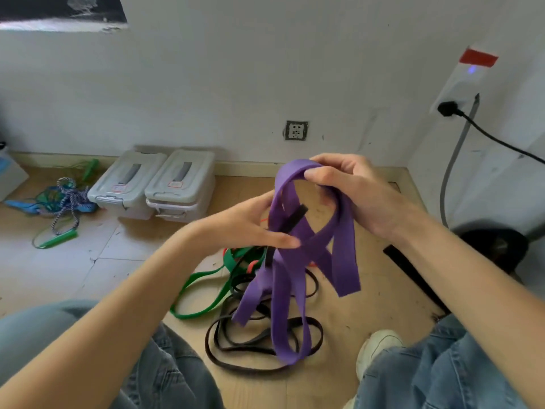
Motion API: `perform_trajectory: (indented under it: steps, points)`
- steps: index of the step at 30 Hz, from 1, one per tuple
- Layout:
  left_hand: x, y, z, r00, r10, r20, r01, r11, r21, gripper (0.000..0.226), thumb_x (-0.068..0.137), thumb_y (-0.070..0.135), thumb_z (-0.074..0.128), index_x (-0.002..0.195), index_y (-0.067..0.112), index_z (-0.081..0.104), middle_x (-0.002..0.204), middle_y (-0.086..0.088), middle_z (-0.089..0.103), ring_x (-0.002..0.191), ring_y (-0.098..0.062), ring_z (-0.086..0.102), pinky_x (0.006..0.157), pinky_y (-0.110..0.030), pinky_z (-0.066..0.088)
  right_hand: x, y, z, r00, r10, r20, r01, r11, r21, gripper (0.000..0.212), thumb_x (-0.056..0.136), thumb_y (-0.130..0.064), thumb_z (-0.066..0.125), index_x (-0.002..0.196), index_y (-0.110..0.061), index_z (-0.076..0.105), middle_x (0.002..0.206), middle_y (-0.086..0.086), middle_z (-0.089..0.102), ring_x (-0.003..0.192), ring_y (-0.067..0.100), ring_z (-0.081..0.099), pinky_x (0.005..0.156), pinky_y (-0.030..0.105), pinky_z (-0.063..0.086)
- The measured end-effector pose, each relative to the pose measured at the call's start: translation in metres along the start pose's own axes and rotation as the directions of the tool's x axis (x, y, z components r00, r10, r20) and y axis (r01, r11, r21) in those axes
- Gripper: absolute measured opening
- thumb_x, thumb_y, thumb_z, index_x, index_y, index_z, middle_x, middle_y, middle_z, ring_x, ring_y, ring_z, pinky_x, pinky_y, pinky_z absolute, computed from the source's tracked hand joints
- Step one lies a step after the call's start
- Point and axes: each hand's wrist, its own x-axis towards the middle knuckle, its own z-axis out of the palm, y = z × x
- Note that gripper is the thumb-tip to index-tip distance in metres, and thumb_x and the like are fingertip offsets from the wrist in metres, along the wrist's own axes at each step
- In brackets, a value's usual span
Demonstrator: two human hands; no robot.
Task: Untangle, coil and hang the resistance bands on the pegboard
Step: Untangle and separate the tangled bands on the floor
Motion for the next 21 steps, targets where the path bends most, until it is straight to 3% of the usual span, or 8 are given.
perform_trajectory:
  steps: [1,4,7,12,14,16,18,21]
  points:
    - [0.002,0.000,0.005,0.997,0.052,-0.059,-0.056,0.995,-0.083,0.046,0.079,0.009,0.071,0.122,0.011,0.054,0.110,0.002,0.067,0.101,-0.008,0.063,0.087,-0.025,0.050,-0.001,-0.001,0.001,0.999,-0.008,0.032,0.007,0.999,0.038,0.010,0.082,-0.016,0.059,0.086,-0.007,0.063,0.061,-0.007,0.059,0.052,0.005,0.051,0.050,0.015,0.042]
    - [0.008,0.004,0.004,0.947,0.082,-0.311,-0.083,0.997,0.012,0.021,0.087,0.000,0.059,0.107,-0.004,0.059,0.097,-0.016,0.066,0.087,-0.025,0.061,0.084,-0.041,0.051,-0.002,-0.001,-0.005,1.000,-0.001,-0.022,0.000,0.999,-0.039,0.007,0.086,-0.015,0.060,0.084,-0.009,0.063,0.049,-0.013,0.051,0.044,0.002,0.041,0.047,0.015,0.034]
    - [0.004,0.014,-0.021,0.889,0.058,-0.453,-0.105,0.991,-0.081,0.009,0.088,0.002,0.057,0.093,0.005,0.063,0.080,-0.002,0.065,0.075,-0.014,0.057,0.068,-0.023,0.048,-0.002,-0.002,-0.018,0.996,0.026,-0.085,-0.052,0.945,-0.322,0.010,0.080,-0.027,0.068,0.084,-0.017,0.067,0.054,-0.010,0.051,0.046,0.005,0.042,0.048,0.017,0.035]
    - [-0.018,0.036,-0.030,0.988,0.019,-0.151,-0.092,0.866,-0.491,0.011,0.072,0.017,0.066,0.076,0.023,0.074,0.071,0.007,0.070,0.063,-0.005,0.064,0.054,-0.017,0.051,0.003,0.017,-0.024,0.990,-0.052,-0.128,-0.065,0.643,-0.763,0.038,0.073,-0.038,0.075,0.102,-0.016,0.063,0.098,0.002,0.053,0.085,0.015,0.053,0.075,0.024,0.039]
    - [-0.017,0.040,-0.027,0.985,-0.030,-0.170,-0.075,0.813,-0.578,0.005,0.074,0.018,0.070,0.071,0.019,0.074,0.069,0.005,0.069,0.058,-0.006,0.064,0.050,-0.017,0.051,0.003,0.025,-0.022,0.975,-0.076,-0.209,-0.127,0.582,-0.804,0.040,0.075,-0.043,0.071,0.100,-0.015,0.060,0.098,0.001,0.051,0.089,0.015,0.048,0.073,0.024,0.033]
    - [-0.013,0.040,-0.027,0.950,-0.145,-0.276,-0.060,0.784,-0.618,0.011,0.081,0.021,0.066,0.073,0.015,0.070,0.066,0.002,0.068,0.053,-0.007,0.062,0.047,-0.017,0.050,0.001,0.032,-0.019,0.963,0.043,-0.266,-0.244,0.552,-0.797,0.045,0.074,-0.054,0.066,0.092,-0.015,0.056,0.091,0.000,0.058,0.082,0.016,0.053,0.064,0.028,0.036]
    - [-0.010,0.039,-0.027,0.907,-0.245,-0.341,-0.051,0.743,-0.667,0.015,0.087,0.020,0.060,0.076,0.012,0.066,0.059,0.002,0.065,0.045,-0.005,0.058,0.042,-0.014,0.046,-0.001,0.036,-0.015,0.962,0.145,-0.232,-0.272,0.597,-0.755,0.051,0.069,-0.063,0.064,0.091,-0.017,0.058,0.086,-0.001,0.063,0.074,0.014,0.060,0.056,0.026,0.046]
    - [-0.007,0.039,-0.025,0.908,-0.273,-0.316,-0.061,0.662,-0.747,0.021,0.079,0.029,0.065,0.065,0.014,0.072,0.057,0.003,0.065,0.043,-0.004,0.058,0.042,-0.013,0.047,-0.005,0.027,-0.010,0.976,0.193,-0.097,-0.216,0.845,-0.489,0.051,0.065,-0.064,0.064,0.087,-0.018,0.063,0.079,-0.002,0.070,0.071,0.011,0.066,0.060,0.020,0.050]
